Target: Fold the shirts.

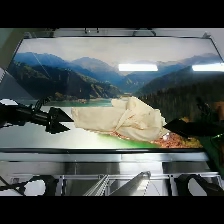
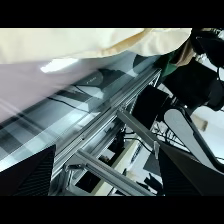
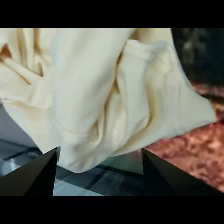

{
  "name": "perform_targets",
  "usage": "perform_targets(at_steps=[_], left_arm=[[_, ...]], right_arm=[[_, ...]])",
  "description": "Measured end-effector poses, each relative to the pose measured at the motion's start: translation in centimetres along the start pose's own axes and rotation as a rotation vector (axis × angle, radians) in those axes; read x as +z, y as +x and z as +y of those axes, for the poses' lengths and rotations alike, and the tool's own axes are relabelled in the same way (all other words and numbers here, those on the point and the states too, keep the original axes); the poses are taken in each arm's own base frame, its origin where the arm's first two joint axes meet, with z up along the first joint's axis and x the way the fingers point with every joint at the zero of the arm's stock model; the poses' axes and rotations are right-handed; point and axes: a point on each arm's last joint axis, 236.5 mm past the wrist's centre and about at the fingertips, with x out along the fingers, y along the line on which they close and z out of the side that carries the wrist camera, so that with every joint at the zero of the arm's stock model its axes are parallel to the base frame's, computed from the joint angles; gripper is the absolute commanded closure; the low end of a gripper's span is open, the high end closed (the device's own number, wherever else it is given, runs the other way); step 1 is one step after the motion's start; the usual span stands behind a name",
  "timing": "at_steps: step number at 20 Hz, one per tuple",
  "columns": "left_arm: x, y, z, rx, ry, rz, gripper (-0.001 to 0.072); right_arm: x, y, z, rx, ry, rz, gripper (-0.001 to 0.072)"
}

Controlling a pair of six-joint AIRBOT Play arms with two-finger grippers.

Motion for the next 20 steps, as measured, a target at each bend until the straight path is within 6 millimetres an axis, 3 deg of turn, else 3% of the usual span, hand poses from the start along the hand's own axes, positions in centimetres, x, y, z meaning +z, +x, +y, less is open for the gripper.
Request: perform_targets(at_steps=[2, 7, 11, 14, 17, 18, 20], left_arm=[[-0.9, 1.7, -0.2, 0.026, 0.019, 0.029, -0.0003], [-2.0, 5.2, 0.7, 0.091, 0.011, 0.061, 0.0007], [-2.3, 7.3, 1.9, 0.122, -0.025, 0.097, 0.0007], [-1.2, 8.5, 3.0, 0.142, -0.050, 0.120, 0.0007], [1.7, 8.8, 3.0, 0.156, -0.015, 0.104, 0.0007], [2.7, 8.7, 3.0, 0.166, 0.000, 0.091, 0.0053], [4.4, 8.6, 3.5, 0.201, 0.022, 0.073, 0.0400]], right_arm=[[-0.4, 1.1, 0.2, 0.021, 0.018, 0.034, 0.0143], [-1.1, 5.1, 3.8, 0.159, 0.004, 0.110, 0.0143], [-1.9, 7.2, 4.7, 0.184, 0.008, 0.151, 0.0144], [-2.2, 7.7, 5.0, 0.192, 0.013, 0.162, 0.0143], [-2.4, 7.9, 5.2, 0.198, 0.015, 0.170, 0.0143], [-2.4, 7.9, 5.2, 0.200, 0.013, 0.173, 0.0143], [-2.5, 7.9, 5.3, 0.204, 0.014, 0.177, 0.0143]])
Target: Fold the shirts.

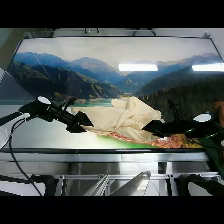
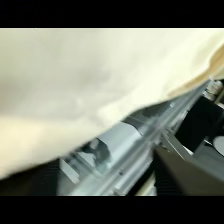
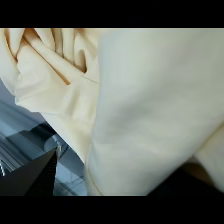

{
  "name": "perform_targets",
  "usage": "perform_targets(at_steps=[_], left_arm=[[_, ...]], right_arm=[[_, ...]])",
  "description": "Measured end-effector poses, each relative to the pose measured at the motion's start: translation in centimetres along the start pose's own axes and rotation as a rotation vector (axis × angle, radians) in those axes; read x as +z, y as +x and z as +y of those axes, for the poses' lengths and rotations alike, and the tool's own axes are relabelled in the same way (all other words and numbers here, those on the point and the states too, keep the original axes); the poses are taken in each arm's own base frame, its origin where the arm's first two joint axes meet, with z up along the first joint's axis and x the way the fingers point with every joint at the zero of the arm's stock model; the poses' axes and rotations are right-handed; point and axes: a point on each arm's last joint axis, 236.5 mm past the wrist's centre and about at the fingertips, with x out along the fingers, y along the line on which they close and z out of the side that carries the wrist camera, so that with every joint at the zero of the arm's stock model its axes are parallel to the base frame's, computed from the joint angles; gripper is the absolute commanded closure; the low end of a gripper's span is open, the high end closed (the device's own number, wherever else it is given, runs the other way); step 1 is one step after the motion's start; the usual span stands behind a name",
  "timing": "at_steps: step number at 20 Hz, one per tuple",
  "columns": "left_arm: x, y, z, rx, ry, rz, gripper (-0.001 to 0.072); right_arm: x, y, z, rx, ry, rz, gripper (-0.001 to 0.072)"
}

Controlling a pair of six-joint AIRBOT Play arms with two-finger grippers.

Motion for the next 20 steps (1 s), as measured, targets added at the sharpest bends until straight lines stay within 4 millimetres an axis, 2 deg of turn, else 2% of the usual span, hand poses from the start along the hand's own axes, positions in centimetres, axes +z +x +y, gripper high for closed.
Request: perform_targets(at_steps=[1, 2, 5, 8, 11, 14, 17, 20], left_arm=[[0.9, 0.0, 0.4, 0.023, 0.003, -0.013, 0.0537], [1.4, 0.1, 0.6, 0.036, 0.010, -0.013, 0.0714], [2.4, 0.4, 0.4, 0.053, 0.034, -0.005, 0.0690], [3.3, -0.3, -0.6, 0.061, 0.072, -0.023, 0.0689], [4.8, -3.3, -2.6, 0.062, 0.135, -0.103, 0.0688], [5.8, -7.5, -3.9, 0.053, 0.170, -0.193, 0.0688], [5.8, -10.7, -3.8, 0.038, 0.163, -0.240, 0.0688], [5.7, -12.5, -3.3, 0.027, 0.146, -0.264, 0.0687]], right_arm=[[-0.1, 0.0, 0.0, 0.001, 0.000, 0.003, 0.0143], [0.0, 0.0, 0.0, 0.002, 0.001, 0.003, 0.0143], [-0.1, 0.0, 0.1, 0.005, 0.001, 0.005, 0.0142], [0.0, -0.1, 0.2, 0.008, -0.001, 0.001, 0.0137], [1.4, -1.7, 0.9, 0.029, -0.010, -0.039, 0.0137], [4.7, -5.5, 1.7, 0.054, -0.026, -0.139, 0.0138], [8.3, -9.3, 0.6, 0.040, -0.004, -0.256, 0.0144], [10.0, -10.4, -1.9, 0.021, 0.061, -0.296, 0.0165]])
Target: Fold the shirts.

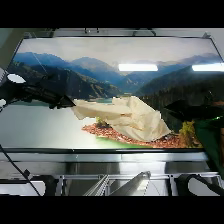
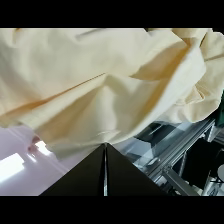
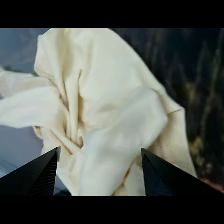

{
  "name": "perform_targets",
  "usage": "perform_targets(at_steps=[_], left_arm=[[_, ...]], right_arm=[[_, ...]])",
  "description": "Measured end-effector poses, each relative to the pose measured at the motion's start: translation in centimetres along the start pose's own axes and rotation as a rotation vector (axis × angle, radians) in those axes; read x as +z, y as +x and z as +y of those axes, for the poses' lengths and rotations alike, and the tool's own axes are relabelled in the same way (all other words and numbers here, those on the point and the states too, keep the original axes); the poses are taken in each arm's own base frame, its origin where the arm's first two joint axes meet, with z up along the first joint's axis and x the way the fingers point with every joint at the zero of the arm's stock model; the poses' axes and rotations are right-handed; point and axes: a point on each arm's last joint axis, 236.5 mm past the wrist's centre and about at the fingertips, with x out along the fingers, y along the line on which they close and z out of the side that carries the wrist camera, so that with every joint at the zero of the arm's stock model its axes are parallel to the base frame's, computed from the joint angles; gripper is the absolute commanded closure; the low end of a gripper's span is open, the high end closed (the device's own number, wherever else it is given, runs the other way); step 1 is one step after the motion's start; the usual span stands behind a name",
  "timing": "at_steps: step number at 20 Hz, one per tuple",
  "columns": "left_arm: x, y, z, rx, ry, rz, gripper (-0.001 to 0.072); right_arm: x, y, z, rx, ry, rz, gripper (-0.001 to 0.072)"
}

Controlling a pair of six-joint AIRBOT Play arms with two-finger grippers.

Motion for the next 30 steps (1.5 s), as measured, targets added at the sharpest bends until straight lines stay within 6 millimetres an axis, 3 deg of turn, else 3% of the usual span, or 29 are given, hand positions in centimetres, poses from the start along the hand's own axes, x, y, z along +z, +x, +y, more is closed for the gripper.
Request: perform_targets(at_steps=[2, 5, 9, 13, 14, 15, 16, 17, 18, 22, 24, 26, 28, 30], left_arm=[[0.1, -0.6, 0.3, -0.002, -0.004, -0.010, 0.0687], [0.1, -1.0, 0.4, -0.005, 0.005, -0.015, 0.0687], [0.3, -1.5, 0.8, -0.006, 0.001, -0.029, 0.0687], [0.5, -2.1, 1.3, -0.007, -0.013, -0.043, 0.0687], [0.5, -2.3, 1.4, -0.007, -0.016, -0.046, 0.0687], [0.5, -2.4, 1.5, -0.008, -0.018, -0.048, 0.0687], [0.5, -2.4, 1.5, -0.009, -0.018, -0.047, 0.0687], [0.5, -2.5, 1.6, -0.009, -0.017, -0.048, 0.0687], [0.5, -2.5, 1.6, -0.009, -0.018, -0.049, 0.0687], [0.9, -2.7, 1.3, -0.022, -0.020, -0.066, 0.0687], [2.9, -4.1, -0.2, -0.075, -0.002, -0.139, 0.0688], [6.4, -7.2, -2.7, -0.147, 0.036, -0.253, 0.0688], [9.6, -12.2, -6.6, -0.210, 0.108, -0.366, 0.0688], [11.5, -18.0, -11.2, -0.228, 0.232, -0.472, 0.0688]], right_arm=[[0.3, 0.7, -2.0, -0.015, 0.055, 0.016, 0.0285], [0.1, 2.8, -4.0, -0.021, 0.117, 0.065, 0.0285], [0.8, 6.0, -4.4, -0.022, 0.121, 0.136, 0.0285], [1.5, 9.0, -2.5, 0.008, 0.089, 0.225, 0.0291], [1.2, 9.7, -1.7, 0.024, 0.077, 0.260, 0.0423], [0.8, 10.1, -0.9, 0.039, 0.064, 0.292, 0.0486], [0.2, 10.5, -0.1, 0.055, 0.054, 0.328, 0.0491], [-0.4, 10.7, 0.7, 0.071, 0.040, 0.361, 0.0638], [-0.9, 10.8, 1.2, 0.084, 0.028, 0.387, 0.0690], [-1.1, 10.7, 2.9, 0.129, -0.020, 0.424, 0.0691], [1.4, 10.1, 4.7, 0.165, -0.059, 0.371, 0.0691], [5.9, 8.6, 8.0, 0.223, -0.120, 0.269, 0.0691], [11.8, 5.0, 13.2, 0.292, -0.209, 0.138, 0.0692], [16.2, 0.0, 19.0, 0.342, -0.330, 0.017, 0.0692]])
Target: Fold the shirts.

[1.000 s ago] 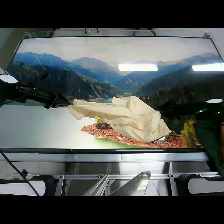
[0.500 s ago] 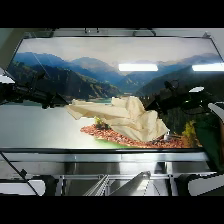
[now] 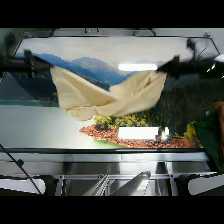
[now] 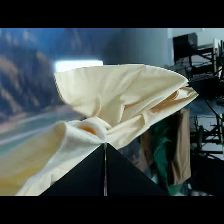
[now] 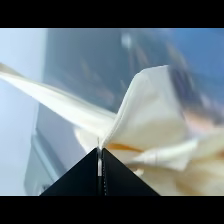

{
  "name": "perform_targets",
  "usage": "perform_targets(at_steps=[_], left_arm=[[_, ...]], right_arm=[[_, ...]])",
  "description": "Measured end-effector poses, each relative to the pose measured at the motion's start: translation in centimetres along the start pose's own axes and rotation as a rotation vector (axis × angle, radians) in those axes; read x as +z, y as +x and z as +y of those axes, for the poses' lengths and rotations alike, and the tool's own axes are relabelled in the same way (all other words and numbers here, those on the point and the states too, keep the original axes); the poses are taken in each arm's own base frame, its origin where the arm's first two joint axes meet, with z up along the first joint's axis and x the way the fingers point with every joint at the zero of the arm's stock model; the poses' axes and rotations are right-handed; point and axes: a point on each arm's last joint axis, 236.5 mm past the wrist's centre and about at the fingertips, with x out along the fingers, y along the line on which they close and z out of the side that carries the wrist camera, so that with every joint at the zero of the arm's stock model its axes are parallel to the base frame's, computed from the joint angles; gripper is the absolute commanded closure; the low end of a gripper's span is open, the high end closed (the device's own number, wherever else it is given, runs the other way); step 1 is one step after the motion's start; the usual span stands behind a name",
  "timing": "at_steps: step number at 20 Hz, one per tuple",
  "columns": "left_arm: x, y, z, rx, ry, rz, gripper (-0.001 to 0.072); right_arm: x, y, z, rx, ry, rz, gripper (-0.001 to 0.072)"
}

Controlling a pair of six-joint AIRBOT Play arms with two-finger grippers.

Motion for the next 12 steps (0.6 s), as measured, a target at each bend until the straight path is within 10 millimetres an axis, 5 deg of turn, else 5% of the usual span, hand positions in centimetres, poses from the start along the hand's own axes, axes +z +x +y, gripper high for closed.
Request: perform_targets(at_steps=[2, 5, 7, 11, 12], left_arm=[[3.5, -3.3, -4.8, -0.012, 0.120, -0.089, 0.0688], [4.6, -6.6, -7.8, -0.002, 0.158, -0.164, 0.0687], [3.5, -7.5, -6.8, 0.018, 0.111, -0.162, 0.0688], [-0.8, -7.0, -2.2, 0.079, 0.010, -0.052, 0.0688], [-1.9, -6.6, -1.1, 0.084, -0.014, -0.023, 0.0688]], right_arm=[[4.5, -4.2, 6.3, 0.016, -0.146, -0.105, 0.0692], [5.7, -9.8, 11.7, -0.049, -0.275, -0.191, 0.0692], [4.5, -11.9, 11.4, -0.161, -0.284, -0.200, 0.0692], [-1.2, -13.1, 4.8, -0.379, -0.152, -0.085, 0.0667], [-3.0, -12.9, 3.0, -0.401, -0.102, -0.047, 0.0491]])
